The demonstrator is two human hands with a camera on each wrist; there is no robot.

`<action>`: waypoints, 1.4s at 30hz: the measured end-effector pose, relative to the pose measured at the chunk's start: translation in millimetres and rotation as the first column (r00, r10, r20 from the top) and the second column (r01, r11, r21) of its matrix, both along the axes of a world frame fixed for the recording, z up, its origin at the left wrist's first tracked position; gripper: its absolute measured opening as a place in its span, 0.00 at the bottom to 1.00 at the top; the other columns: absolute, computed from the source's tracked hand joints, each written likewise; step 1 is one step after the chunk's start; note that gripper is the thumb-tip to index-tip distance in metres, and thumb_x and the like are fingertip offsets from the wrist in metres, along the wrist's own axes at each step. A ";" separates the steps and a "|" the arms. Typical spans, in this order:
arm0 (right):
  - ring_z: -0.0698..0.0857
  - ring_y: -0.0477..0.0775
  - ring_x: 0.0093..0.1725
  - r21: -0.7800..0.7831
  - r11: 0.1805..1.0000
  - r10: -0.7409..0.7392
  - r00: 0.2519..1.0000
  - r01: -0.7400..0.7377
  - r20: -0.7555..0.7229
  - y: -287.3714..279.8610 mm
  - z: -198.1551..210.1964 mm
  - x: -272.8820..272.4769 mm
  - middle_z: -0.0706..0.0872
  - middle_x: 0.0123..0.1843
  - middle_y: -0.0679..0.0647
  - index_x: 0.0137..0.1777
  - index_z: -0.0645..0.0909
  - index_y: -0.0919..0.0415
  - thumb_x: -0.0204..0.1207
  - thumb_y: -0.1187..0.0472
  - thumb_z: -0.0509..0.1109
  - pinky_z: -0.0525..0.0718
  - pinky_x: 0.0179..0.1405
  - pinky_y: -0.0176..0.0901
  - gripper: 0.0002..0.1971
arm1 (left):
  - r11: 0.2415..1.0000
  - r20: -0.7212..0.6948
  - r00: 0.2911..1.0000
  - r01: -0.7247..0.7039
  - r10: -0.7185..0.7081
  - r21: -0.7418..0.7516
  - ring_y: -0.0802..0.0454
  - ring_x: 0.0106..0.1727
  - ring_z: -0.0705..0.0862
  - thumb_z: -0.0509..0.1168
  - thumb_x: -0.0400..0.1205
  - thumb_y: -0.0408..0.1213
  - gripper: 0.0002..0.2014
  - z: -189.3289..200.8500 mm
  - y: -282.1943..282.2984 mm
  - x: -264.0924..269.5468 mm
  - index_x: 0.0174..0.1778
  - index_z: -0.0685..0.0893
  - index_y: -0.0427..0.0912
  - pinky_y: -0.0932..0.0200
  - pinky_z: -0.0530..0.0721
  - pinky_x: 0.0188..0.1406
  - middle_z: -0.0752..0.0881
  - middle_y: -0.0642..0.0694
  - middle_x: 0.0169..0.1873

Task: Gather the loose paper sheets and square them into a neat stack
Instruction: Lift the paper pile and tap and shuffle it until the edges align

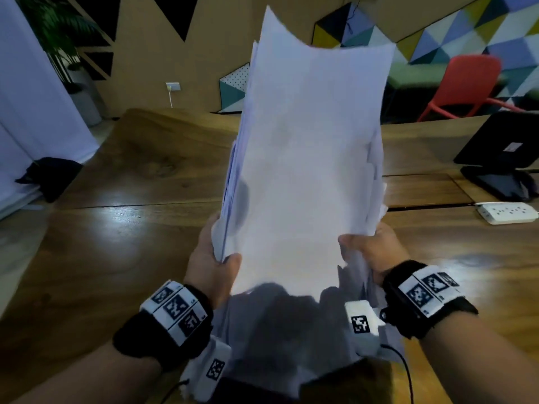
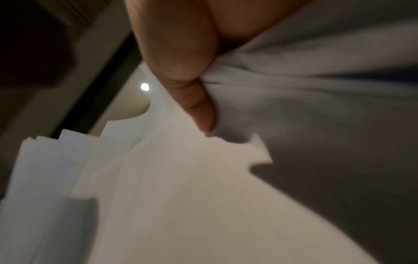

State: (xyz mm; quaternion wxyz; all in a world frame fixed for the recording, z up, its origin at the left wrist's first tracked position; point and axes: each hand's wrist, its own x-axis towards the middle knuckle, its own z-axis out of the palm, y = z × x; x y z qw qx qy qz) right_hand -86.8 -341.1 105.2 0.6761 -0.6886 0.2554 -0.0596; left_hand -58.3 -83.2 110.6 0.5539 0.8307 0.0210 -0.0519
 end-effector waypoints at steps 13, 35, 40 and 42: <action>0.84 0.62 0.52 0.012 0.999 -0.048 0.898 0.048 0.438 20.2 54.1 -31.2 0.84 0.49 0.57 0.52 0.78 0.47 0.63 0.74 0.76 0.84 0.46 0.53 0.24 | 0.976 0.080 0.997 0.028 -0.011 -0.216 0.59 0.37 0.79 0.75 0.69 0.33 0.14 58.6 -3.3 5.9 0.48 0.81 0.40 0.76 0.73 0.27 0.78 0.58 0.33; 0.90 0.50 0.39 0.174 0.974 0.028 0.841 -0.144 0.540 -15.0 61.3 -33.1 0.92 0.38 0.49 0.46 0.86 0.53 0.59 0.70 0.75 0.89 0.39 0.40 0.17 | 0.892 0.213 0.977 0.111 -0.016 -0.438 0.62 0.32 0.86 0.79 0.52 0.35 0.16 61.3 10.3 10.0 0.33 0.85 0.50 0.72 0.81 0.24 0.89 0.57 0.27; 0.90 0.45 0.38 0.043 0.973 0.173 0.839 -0.228 0.516 -7.3 65.2 -30.4 0.92 0.35 0.47 0.38 0.90 0.48 0.53 0.76 0.72 0.88 0.36 0.37 0.22 | 0.905 0.370 0.917 0.279 -0.151 -0.321 0.78 0.39 0.84 0.73 0.53 0.30 0.23 64.5 22.7 10.9 0.43 0.81 0.49 0.82 0.79 0.35 0.88 0.75 0.33; 0.90 0.45 0.39 0.033 0.974 0.182 0.856 -0.225 0.483 -1.2 61.0 -25.7 0.92 0.37 0.46 0.43 0.88 0.52 0.47 0.69 0.81 0.87 0.35 0.37 0.22 | 0.927 0.299 0.942 0.241 -0.152 -0.288 0.80 0.34 0.83 0.70 0.57 0.25 0.20 56.0 21.0 8.8 0.40 0.78 0.50 0.83 0.78 0.32 0.88 0.72 0.27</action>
